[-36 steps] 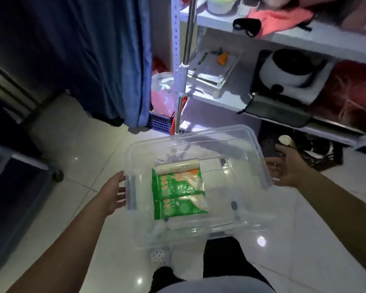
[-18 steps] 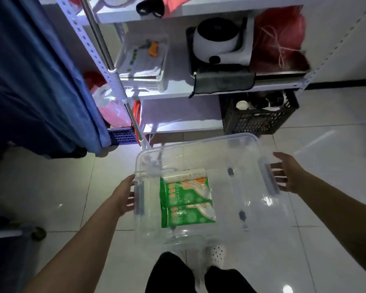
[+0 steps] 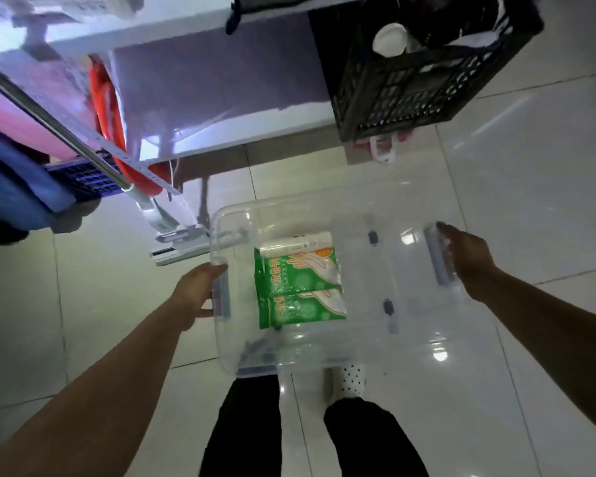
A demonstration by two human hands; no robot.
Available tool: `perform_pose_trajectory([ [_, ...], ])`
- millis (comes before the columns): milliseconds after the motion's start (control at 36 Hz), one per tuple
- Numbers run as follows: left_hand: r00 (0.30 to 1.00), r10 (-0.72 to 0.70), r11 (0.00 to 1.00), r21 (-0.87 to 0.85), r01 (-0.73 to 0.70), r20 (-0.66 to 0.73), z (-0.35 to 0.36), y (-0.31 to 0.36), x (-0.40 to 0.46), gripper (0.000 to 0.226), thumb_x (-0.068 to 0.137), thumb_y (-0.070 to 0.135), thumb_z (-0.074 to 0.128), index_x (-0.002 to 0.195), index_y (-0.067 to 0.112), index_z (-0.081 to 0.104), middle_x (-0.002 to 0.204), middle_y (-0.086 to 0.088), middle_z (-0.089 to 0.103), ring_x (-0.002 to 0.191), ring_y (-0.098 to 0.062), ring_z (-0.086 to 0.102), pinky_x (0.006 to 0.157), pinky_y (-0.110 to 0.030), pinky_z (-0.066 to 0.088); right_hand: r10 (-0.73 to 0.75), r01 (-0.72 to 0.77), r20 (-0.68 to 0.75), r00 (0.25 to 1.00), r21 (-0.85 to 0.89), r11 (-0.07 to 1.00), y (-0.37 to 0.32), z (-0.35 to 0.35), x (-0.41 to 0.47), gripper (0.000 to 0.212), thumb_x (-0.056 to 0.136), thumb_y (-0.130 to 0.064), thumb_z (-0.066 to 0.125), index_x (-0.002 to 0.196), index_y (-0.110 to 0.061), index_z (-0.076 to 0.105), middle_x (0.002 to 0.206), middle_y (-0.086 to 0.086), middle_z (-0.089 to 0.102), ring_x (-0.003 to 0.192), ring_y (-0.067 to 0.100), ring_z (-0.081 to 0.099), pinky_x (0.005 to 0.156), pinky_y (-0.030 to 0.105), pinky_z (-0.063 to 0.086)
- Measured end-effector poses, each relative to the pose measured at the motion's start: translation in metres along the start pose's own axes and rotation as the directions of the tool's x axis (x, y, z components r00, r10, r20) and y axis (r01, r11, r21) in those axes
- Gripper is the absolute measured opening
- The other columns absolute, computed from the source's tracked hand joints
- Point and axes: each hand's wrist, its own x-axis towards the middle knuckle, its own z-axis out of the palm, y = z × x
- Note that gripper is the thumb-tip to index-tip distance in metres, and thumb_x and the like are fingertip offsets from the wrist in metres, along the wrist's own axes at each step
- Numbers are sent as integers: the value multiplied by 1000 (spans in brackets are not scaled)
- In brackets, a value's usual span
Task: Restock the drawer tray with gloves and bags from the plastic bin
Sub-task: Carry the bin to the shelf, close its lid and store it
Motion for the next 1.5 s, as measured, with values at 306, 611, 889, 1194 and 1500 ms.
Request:
perform_pose_trajectory([
  [306, 987, 161, 984, 72, -162, 20, 19, 18, 194, 48, 92, 19, 65, 138, 21, 52, 125, -17, 62, 109, -39, 62, 85, -55, 57, -44, 38, 35, 998, 160, 986, 6, 107, 159, 47, 86, -49, 66, 116, -12, 65, 107, 10, 61, 93, 26, 56, 77, 33, 44],
  [611, 934, 357, 916, 205, -345, -24, 22, 41, 283, 50, 89, 21, 68, 136, 20, 49, 111, -15, 65, 86, -33, 66, 58, -38, 59, -337, 349, -116, 934, 102, 932, -1, 178, 247, 16, 82, -40, 65, 83, -23, 66, 100, 7, 68, 100, 33, 64, 95, 50, 52],
  [889, 899, 434, 862, 315, -397, -53, 5, 40, 307, 41, 89, 22, 69, 128, 27, 54, 108, -9, 70, 92, -33, 69, 68, -48, 63, -696, 674, 4, 718, -258, 693, 27, 199, 279, 44, 92, -41, 59, 133, -25, 54, 128, 10, 63, 101, 26, 58, 85, 37, 44],
  [1194, 469, 883, 129, 975, -183, -29, -3, 146, 302, 73, 90, 49, 62, 152, 24, 31, 159, -13, 30, 145, -35, 28, 116, -54, 29, -735, 607, 269, 623, -758, 237, 89, 191, 281, 87, 79, -80, 8, 155, -41, -8, 164, -1, -20, 152, 23, -14, 121, 54, 3],
  [1500, 611, 727, 439, 896, -60, -315, 0, 197, 349, 88, 91, 51, 61, 156, 24, 8, 166, -10, 9, 152, -37, 6, 119, -62, 8, -799, 627, 263, 540, -759, 175, 101, 199, 287, 72, 89, -73, 17, 154, -48, 0, 165, -11, -15, 151, 10, -16, 121, 48, 0],
])
